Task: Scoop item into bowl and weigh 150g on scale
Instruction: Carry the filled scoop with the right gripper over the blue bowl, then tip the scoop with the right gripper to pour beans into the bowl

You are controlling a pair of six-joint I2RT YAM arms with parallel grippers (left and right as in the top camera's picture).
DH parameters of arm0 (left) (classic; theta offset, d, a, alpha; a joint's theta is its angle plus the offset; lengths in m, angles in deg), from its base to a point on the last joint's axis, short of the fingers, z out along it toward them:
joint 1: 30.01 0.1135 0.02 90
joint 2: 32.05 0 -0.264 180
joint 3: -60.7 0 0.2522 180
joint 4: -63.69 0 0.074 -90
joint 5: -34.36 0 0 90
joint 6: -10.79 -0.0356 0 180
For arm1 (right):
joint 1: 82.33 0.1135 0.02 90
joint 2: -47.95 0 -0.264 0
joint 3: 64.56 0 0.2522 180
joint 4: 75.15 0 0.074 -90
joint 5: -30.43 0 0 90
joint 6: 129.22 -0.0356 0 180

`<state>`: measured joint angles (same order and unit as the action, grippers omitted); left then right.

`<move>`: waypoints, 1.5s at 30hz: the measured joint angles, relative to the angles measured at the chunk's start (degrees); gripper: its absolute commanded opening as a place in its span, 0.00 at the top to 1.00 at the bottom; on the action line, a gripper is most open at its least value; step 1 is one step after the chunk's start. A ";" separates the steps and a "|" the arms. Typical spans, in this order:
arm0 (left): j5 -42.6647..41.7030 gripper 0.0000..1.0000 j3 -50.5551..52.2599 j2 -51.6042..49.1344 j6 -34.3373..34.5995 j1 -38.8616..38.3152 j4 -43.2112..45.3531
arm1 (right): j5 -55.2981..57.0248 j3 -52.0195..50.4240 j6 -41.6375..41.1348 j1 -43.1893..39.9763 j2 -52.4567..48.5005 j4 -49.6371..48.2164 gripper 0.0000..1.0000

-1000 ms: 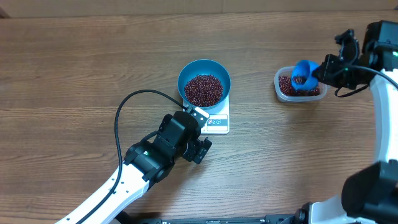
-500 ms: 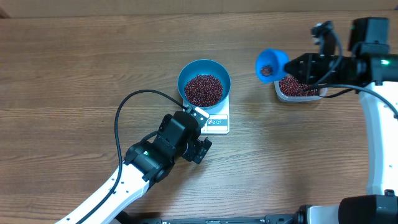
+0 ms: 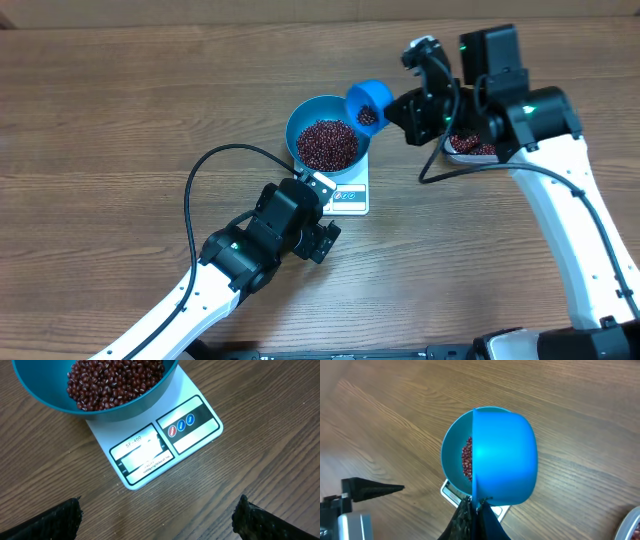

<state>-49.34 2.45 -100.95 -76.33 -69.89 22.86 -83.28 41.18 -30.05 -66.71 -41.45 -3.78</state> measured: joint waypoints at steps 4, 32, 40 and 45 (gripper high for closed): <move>0.00 0.00 0.00 0.00 0.00 0.02 0.00 | 6.56 0.00 -0.09 4.33 0.00 -1.16 0.96; -0.02 0.00 0.00 0.00 0.00 0.02 0.00 | 21.29 0.00 -0.09 11.78 0.00 -1.03 0.96; -0.02 0.01 0.00 0.00 0.00 0.02 0.00 | 23.08 0.00 -0.15 12.55 0.00 -1.46 0.96; 0.00 0.00 0.00 0.00 0.00 0.02 0.00 | 23.12 0.00 -0.15 12.55 0.00 -1.46 0.96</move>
<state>-49.34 2.45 -100.95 -76.33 -69.87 22.86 -60.15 41.18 -30.20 -54.17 -41.45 -5.24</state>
